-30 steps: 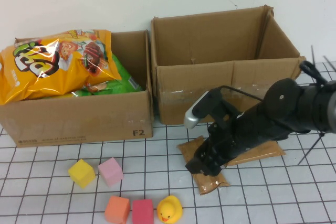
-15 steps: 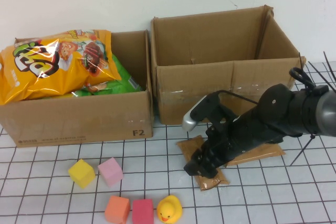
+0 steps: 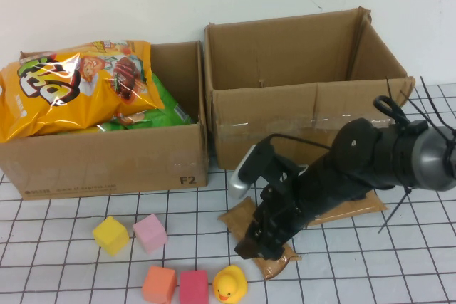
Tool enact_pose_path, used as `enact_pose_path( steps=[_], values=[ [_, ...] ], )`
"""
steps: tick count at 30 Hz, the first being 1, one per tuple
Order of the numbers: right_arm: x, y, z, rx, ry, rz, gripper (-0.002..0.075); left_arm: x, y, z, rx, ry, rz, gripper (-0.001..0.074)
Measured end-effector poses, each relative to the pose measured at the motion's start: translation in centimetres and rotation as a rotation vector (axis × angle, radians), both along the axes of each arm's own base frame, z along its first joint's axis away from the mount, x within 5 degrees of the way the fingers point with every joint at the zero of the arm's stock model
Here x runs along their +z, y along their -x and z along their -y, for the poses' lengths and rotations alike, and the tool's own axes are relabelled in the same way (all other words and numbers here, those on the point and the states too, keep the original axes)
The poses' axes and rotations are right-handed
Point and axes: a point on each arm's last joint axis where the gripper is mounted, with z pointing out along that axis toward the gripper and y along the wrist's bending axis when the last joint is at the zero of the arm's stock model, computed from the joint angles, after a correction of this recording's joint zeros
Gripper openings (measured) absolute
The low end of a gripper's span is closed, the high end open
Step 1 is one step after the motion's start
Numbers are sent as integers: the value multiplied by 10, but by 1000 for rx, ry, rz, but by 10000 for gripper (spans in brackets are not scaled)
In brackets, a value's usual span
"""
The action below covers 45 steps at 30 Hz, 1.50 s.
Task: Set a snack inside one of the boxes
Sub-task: Pick up the biscuit
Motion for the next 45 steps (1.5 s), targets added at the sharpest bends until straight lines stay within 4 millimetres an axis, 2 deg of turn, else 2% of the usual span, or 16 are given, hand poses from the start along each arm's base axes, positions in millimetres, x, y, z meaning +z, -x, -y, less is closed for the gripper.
enact_pose_path(
  steps=[3,7,9,18,29,36,45],
  values=[
    [6,-2,-3,-1,-7,-21,601,0,0,0,0,0,0,-1],
    [22,-6,-8,28,-1,28,601,0,0,0,0,0,0,-1],
    [24,-8,-6,31,33,47,601,0,0,0,0,0,0,-1],
    [3,-12,-1,-55,121,-10,601,0,0,0,0,0,0,-1],
    [-6,-9,-8,-76,95,-66,601,0,0,0,0,0,0,-1],
    [-7,2,-24,35,112,-19,601,0,0,0,0,0,0,-1],
    [-10,7,-28,172,188,66,591,0,0,0,0,0,0,-1]
  ],
)
